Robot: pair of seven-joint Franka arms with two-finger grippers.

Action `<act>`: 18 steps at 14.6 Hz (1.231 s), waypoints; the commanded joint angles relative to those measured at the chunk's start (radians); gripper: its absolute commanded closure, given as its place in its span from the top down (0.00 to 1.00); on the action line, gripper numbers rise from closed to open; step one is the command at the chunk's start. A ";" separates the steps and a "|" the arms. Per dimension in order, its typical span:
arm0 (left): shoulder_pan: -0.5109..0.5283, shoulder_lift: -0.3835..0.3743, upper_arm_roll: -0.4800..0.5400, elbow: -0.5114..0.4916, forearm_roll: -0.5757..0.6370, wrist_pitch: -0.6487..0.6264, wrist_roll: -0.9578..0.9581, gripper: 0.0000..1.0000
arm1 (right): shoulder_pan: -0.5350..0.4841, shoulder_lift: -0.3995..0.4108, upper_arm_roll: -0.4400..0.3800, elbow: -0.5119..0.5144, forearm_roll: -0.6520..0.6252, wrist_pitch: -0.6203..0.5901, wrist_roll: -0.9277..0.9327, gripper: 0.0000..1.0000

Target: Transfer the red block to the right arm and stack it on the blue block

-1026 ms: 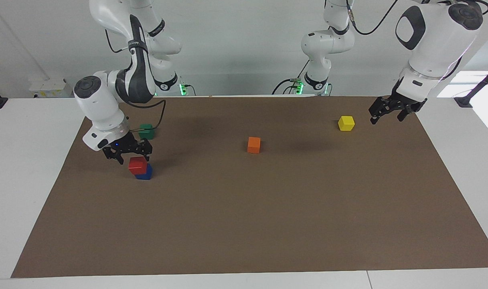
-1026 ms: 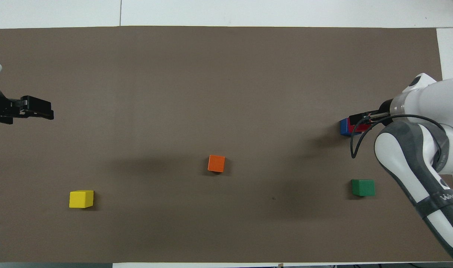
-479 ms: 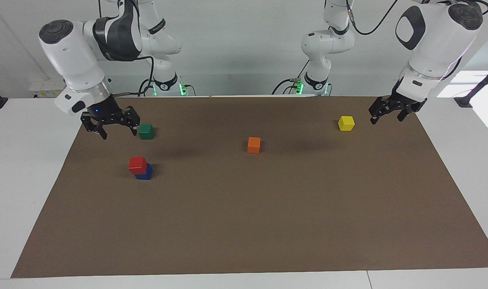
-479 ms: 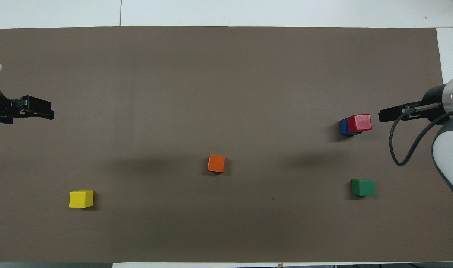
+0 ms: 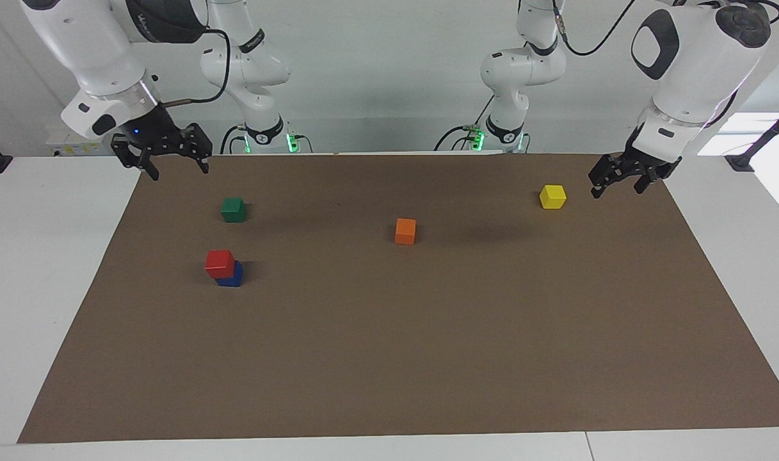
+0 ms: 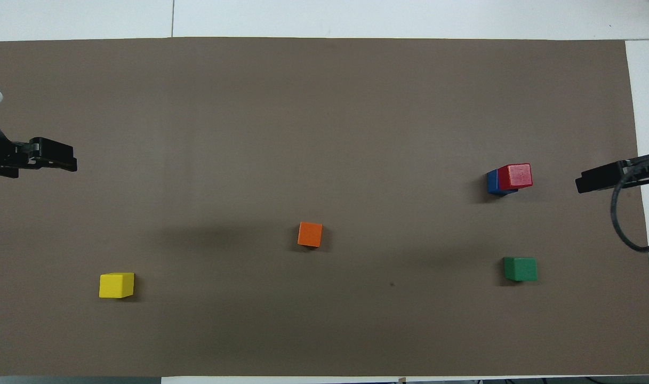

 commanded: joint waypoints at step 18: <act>-0.009 -0.008 0.009 0.005 0.007 -0.018 0.004 1.00 | 0.006 0.036 -0.009 -0.011 -0.064 0.075 0.013 1.00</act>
